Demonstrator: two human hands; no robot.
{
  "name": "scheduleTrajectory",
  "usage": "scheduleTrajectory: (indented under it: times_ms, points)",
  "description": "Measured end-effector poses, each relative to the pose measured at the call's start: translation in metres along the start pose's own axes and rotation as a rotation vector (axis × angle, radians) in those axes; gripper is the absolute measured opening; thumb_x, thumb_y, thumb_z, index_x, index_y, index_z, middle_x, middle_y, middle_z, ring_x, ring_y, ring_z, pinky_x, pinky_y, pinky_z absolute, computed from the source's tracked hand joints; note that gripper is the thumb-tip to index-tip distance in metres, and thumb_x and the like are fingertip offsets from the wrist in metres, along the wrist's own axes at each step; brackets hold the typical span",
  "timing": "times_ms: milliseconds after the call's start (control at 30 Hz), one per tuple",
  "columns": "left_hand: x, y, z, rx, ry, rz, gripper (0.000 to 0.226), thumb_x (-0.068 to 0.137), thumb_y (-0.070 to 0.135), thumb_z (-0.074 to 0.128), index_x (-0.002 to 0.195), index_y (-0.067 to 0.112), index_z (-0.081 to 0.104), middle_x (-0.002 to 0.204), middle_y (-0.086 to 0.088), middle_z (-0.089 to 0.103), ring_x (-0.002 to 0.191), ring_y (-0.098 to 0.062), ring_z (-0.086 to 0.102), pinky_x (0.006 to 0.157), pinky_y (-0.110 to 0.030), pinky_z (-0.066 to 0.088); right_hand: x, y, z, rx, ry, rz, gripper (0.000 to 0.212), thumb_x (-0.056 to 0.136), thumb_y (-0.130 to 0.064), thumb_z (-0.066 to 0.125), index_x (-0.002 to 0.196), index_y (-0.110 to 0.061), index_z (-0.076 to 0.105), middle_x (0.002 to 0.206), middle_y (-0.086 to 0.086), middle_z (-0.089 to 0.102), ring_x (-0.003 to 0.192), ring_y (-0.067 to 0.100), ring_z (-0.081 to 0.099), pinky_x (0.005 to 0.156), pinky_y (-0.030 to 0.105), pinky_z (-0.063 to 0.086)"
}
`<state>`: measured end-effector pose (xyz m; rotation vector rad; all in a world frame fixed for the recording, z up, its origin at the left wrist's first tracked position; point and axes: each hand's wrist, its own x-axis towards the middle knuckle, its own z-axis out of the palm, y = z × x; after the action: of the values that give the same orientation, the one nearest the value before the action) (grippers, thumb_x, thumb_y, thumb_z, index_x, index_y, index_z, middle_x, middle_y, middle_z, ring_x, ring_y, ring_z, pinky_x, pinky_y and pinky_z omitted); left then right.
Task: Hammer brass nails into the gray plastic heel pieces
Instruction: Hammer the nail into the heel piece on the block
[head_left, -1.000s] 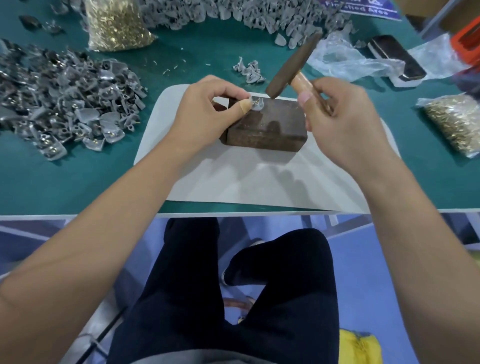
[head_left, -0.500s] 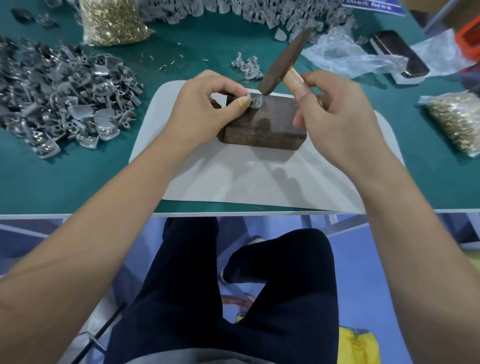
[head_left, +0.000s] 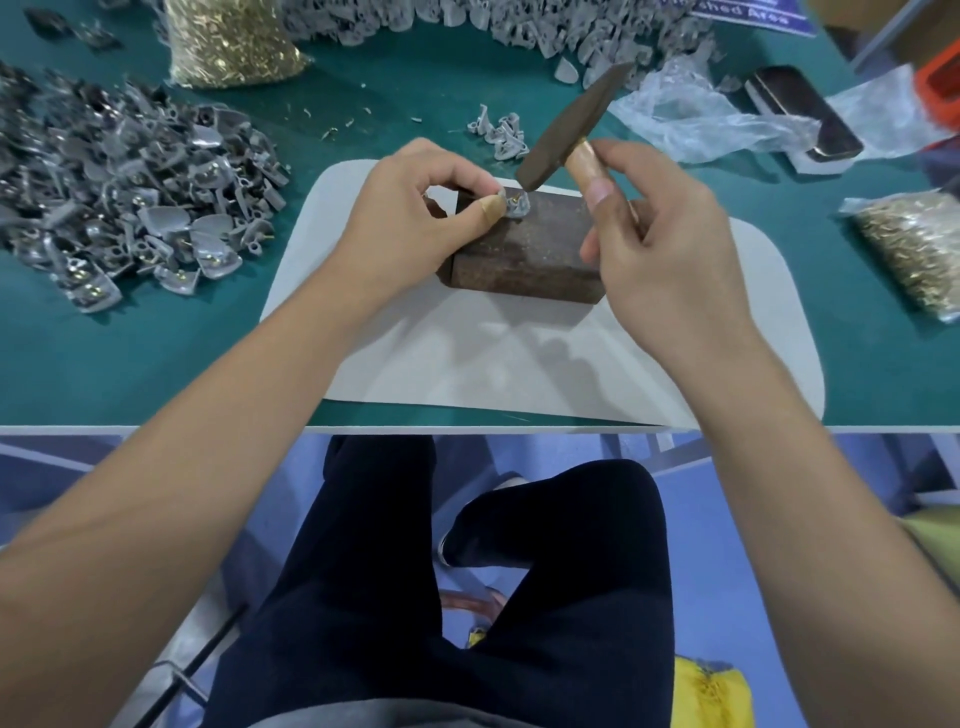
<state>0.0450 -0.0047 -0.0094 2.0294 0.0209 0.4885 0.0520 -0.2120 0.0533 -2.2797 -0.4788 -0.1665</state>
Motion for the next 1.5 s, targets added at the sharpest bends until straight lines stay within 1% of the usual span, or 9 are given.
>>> scheduleTrajectory:
  times_ms: [167,333,600,833,1000,1133,1267,1367,1500]
  points:
    - [-0.001,0.001,0.0,-0.008,-0.004,-0.007,0.007,0.09,0.025,0.077,0.097,0.024,0.078,0.1,0.0,0.062,0.088,-0.003,0.058,0.075,-0.024,0.047,-0.002,0.0,-0.001,-0.072,0.061,-0.013,0.027,0.107,-0.041,0.045,0.121,-0.032,0.066,0.073,-0.014,0.06,0.079,0.02,0.063,0.072,0.045,0.052]
    - [-0.001,0.003,0.0,-0.001,-0.004,-0.007,0.008,0.09,0.026,0.077,0.097,0.024,0.078,0.1,0.0,0.062,0.087,-0.002,0.058,0.073,-0.019,0.046,-0.003,0.001,-0.005,-0.11,0.023,-0.014,0.028,0.105,-0.034,0.044,0.125,-0.034,0.065,0.076,-0.01,0.06,0.082,0.026,0.062,0.072,0.047,0.053]
    - [0.0,-0.001,0.0,-0.008,-0.004,0.008,0.008,0.089,0.03,0.077,0.096,0.031,0.077,0.098,0.003,0.06,0.084,-0.003,0.057,0.073,-0.03,0.048,-0.002,-0.001,-0.008,-0.076,0.01,-0.039,0.023,0.106,-0.037,0.045,0.116,-0.033,0.065,0.072,-0.002,0.06,0.072,0.024,0.058,0.068,0.042,0.05]
    - [0.0,-0.003,0.001,-0.037,-0.004,0.019,0.013,0.088,0.03,0.078,0.093,0.042,0.074,0.094,0.007,0.058,0.079,0.0,0.056,0.067,-0.02,0.043,-0.001,-0.006,-0.008,-0.127,-0.045,-0.035,0.024,0.106,-0.035,0.043,0.116,-0.034,0.065,0.073,-0.004,0.062,0.074,0.025,0.058,0.068,0.045,0.053]
    - [0.001,-0.004,0.001,-0.03,-0.009,0.019,0.009,0.089,0.03,0.078,0.095,0.036,0.075,0.095,0.005,0.059,0.081,0.0,0.057,0.068,-0.021,0.044,-0.001,-0.009,-0.01,-0.131,0.001,-0.032,0.026,0.107,-0.034,0.043,0.12,-0.035,0.065,0.074,-0.007,0.062,0.076,0.024,0.058,0.068,0.043,0.052]
    - [0.001,-0.003,0.001,-0.041,-0.006,0.016,0.009,0.088,0.03,0.078,0.095,0.036,0.076,0.094,0.007,0.058,0.082,0.0,0.057,0.07,-0.025,0.046,0.0,-0.009,-0.009,-0.183,-0.055,-0.032,0.025,0.106,-0.035,0.043,0.118,-0.034,0.065,0.077,-0.004,0.064,0.078,0.025,0.059,0.07,0.046,0.053]
    - [0.001,-0.004,0.001,-0.043,-0.016,0.014,0.01,0.088,0.031,0.079,0.094,0.038,0.075,0.094,0.009,0.057,0.075,0.003,0.054,0.066,-0.019,0.041,-0.002,-0.01,-0.009,-0.135,0.039,-0.052,0.029,0.107,-0.032,0.044,0.127,-0.035,0.064,0.076,-0.011,0.06,0.078,0.022,0.06,0.069,0.042,0.051]
    - [0.001,-0.003,0.001,-0.058,-0.009,0.008,0.011,0.088,0.031,0.079,0.094,0.039,0.075,0.095,0.005,0.059,0.078,0.0,0.056,0.068,-0.025,0.045,0.0,-0.01,-0.009,-0.224,-0.05,-0.057,0.025,0.106,-0.034,0.042,0.121,-0.032,0.063,0.076,-0.003,0.062,0.076,0.028,0.058,0.069,0.046,0.053]
    - [0.001,-0.004,0.002,-0.078,-0.013,0.002,0.013,0.088,0.029,0.08,0.092,0.04,0.074,0.096,0.003,0.059,0.082,-0.002,0.058,0.07,-0.022,0.045,0.001,-0.011,-0.012,-0.214,0.059,-0.082,0.028,0.106,-0.034,0.043,0.128,-0.035,0.06,0.082,-0.002,0.066,0.076,0.026,0.057,0.063,0.043,0.05]
